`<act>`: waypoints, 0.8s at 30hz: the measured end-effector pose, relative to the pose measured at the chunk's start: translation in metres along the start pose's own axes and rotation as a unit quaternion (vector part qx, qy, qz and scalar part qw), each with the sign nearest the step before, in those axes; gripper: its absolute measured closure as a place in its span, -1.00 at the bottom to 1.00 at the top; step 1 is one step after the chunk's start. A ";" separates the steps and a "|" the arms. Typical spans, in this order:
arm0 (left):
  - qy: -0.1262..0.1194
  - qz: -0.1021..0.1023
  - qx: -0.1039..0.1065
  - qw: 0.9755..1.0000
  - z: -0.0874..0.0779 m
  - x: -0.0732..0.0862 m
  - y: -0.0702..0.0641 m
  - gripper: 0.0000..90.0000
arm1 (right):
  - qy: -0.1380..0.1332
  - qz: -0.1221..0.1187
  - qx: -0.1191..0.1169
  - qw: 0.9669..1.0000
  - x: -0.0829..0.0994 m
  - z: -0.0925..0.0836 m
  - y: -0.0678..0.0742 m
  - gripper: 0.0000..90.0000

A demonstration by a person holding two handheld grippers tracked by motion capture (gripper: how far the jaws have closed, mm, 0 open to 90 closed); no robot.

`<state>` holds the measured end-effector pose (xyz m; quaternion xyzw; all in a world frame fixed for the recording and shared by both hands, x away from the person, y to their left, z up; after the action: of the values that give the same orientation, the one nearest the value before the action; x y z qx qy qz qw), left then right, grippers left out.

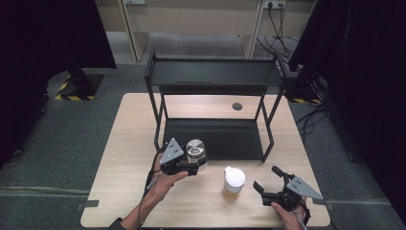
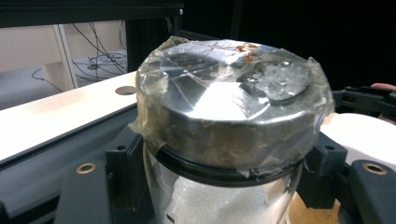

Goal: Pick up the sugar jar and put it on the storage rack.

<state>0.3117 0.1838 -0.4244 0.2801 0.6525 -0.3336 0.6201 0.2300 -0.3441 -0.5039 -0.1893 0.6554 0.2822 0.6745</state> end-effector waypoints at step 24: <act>-0.008 0.008 0.015 1.000 -0.003 -0.072 0.014 -0.31 | 0.000 0.000 0.001 1.000 0.000 0.000 0.000 -0.99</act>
<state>0.3260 0.1985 -0.3538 0.2919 0.6402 -0.3404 0.6238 0.2299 -0.3443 -0.5040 -0.1887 0.6556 0.2820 0.6746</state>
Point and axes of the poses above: each handheld gripper's, and its own axes: z roughly forward along the jaws, x roughly out of its underside, y roughly to its left, the point moved 4 cm from there along z, roughly forward along the jaws, and after that the axes turned 12 degrees about -y, right-handed, at the moved point
